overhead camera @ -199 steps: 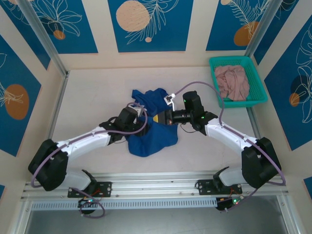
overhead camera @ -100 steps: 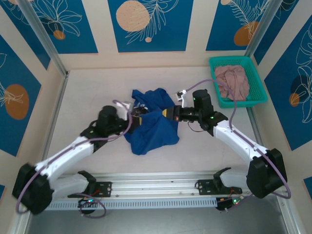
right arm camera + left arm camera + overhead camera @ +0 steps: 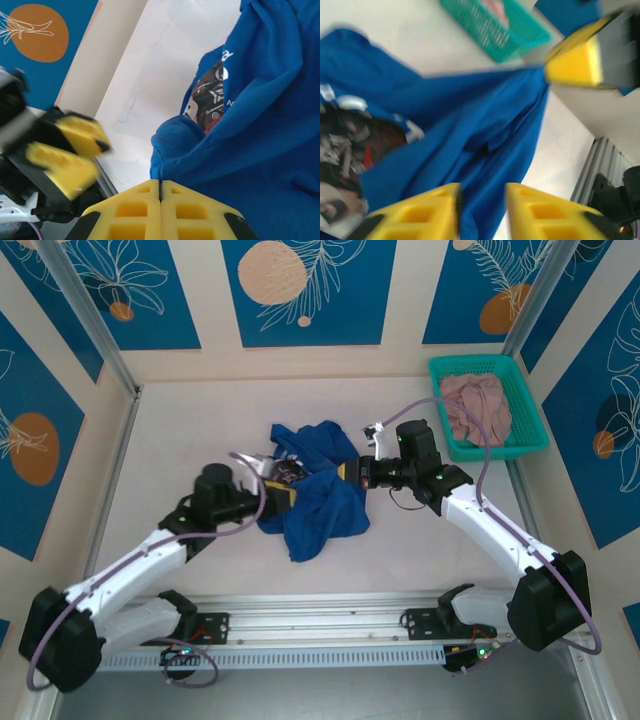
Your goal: Fold the inside-out t-shirt
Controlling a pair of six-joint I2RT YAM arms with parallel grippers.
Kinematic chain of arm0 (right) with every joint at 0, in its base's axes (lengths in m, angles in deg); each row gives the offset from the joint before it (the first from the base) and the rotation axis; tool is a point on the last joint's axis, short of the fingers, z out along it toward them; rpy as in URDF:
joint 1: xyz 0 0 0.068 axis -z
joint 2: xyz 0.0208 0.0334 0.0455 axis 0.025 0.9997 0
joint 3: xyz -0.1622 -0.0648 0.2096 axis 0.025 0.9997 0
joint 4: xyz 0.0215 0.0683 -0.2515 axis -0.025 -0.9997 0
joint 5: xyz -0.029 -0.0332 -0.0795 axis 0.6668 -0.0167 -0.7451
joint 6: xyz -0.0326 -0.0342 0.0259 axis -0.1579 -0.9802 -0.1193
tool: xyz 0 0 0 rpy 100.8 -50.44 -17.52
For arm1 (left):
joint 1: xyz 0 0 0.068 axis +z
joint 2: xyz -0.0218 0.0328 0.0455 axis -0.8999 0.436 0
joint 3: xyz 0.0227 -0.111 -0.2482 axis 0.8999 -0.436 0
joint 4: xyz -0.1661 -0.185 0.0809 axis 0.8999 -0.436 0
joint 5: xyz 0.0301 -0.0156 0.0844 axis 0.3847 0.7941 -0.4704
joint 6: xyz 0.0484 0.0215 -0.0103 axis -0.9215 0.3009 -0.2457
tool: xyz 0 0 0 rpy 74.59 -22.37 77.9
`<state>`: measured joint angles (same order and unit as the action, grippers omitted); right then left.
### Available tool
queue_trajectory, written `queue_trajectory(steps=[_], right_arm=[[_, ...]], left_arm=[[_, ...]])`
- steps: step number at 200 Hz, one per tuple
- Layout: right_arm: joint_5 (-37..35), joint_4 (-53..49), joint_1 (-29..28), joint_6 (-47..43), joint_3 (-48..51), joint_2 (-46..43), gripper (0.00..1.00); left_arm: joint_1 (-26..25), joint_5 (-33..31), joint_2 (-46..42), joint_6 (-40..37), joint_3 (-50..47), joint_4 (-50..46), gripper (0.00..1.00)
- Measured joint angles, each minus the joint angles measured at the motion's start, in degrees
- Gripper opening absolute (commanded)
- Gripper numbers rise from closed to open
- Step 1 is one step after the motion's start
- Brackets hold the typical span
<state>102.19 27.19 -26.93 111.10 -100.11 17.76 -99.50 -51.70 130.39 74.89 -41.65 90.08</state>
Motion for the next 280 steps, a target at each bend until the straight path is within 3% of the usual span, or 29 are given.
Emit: queue_trajectory(steps=[27,55,102,127,157,176,210,280], right_arm=[[0.39,1.42,-0.39,1.05,0.20,0.15,0.00],[0.44,1.88,-0.44,1.29,0.26,0.15,0.00],[0.42,2.32,-0.74,1.90,1.11,0.15,0.00],[0.39,2.58,-0.74,1.90,1.51,0.24,0.00],[0.39,3.02,-0.59,1.88,1.55,0.42,0.00],[0.37,3.10,-0.04,1.86,1.55,0.42,0.00],[-0.31,2.36,1.33,1.40,1.55,0.31,0.00],[-2.23,-1.38,2.78,-0.74,1.53,-1.51,0.00]], left_arm=[[-5.97,-5.66,8.13,-0.79,2.97,-3.04,0.44],[-6.08,-10.32,16.63,-0.59,6.88,-3.32,0.48],[-6.19,-10.62,28.04,-0.37,12.96,-1.46,0.51],[-6.51,-9.90,31.74,0.31,14.45,0.46,0.41],[-6.62,-8.96,33.59,1.07,14.58,1.40,0.12],[-6.69,-8.50,33.44,0.50,14.51,1.99,0.00],[-5.57,-6.27,28.22,0.02,10.23,4.04,0.00],[1.16,1.36,4.46,-0.37,-1.27,7.69,0.00]])
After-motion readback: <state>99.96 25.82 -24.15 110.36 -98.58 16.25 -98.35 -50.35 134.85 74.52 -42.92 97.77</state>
